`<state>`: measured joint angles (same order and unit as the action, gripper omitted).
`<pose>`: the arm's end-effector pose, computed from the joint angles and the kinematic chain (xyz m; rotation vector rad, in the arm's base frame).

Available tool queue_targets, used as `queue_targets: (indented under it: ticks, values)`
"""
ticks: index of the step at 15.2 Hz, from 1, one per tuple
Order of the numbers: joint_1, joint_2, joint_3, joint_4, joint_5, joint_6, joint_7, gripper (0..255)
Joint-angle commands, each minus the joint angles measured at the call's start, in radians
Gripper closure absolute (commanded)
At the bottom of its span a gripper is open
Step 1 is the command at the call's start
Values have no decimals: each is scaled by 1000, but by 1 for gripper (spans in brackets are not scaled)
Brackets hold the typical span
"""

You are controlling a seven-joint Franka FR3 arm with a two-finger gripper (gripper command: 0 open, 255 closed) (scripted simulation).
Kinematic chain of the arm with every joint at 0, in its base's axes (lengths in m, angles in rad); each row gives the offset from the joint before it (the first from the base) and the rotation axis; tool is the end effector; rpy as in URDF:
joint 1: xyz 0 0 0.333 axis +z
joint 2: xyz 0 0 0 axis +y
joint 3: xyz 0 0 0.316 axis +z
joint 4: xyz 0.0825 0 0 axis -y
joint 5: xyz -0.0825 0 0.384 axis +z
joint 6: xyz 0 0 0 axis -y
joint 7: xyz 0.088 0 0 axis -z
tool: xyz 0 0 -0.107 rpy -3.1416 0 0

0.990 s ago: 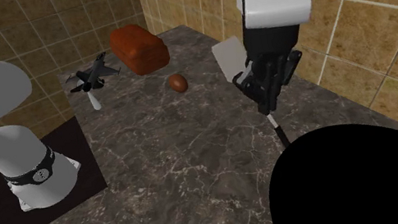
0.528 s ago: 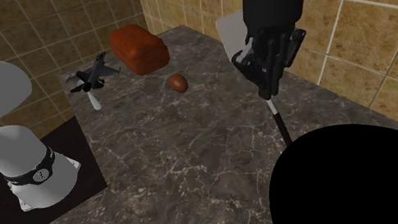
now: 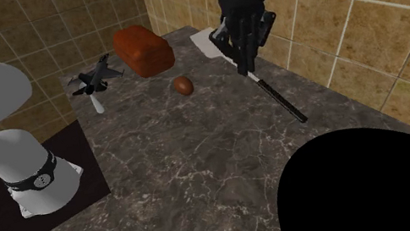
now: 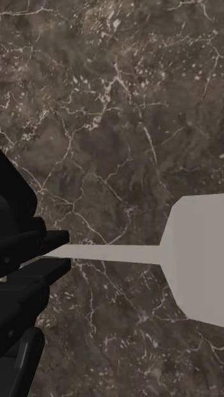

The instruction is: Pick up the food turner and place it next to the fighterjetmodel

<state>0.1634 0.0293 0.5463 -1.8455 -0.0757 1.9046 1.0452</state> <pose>0.4402 0.3673 0.5084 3.0919 -0.4869 0.1025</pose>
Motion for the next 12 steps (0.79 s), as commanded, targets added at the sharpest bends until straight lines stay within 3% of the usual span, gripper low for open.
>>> queue_targets:
  ticks: [1, 12]
  values:
    - [18, -35, 18, -35, 18, 4, 32, 255]
    - [127, -153, 138, -136, 91, 1, 235, 255]
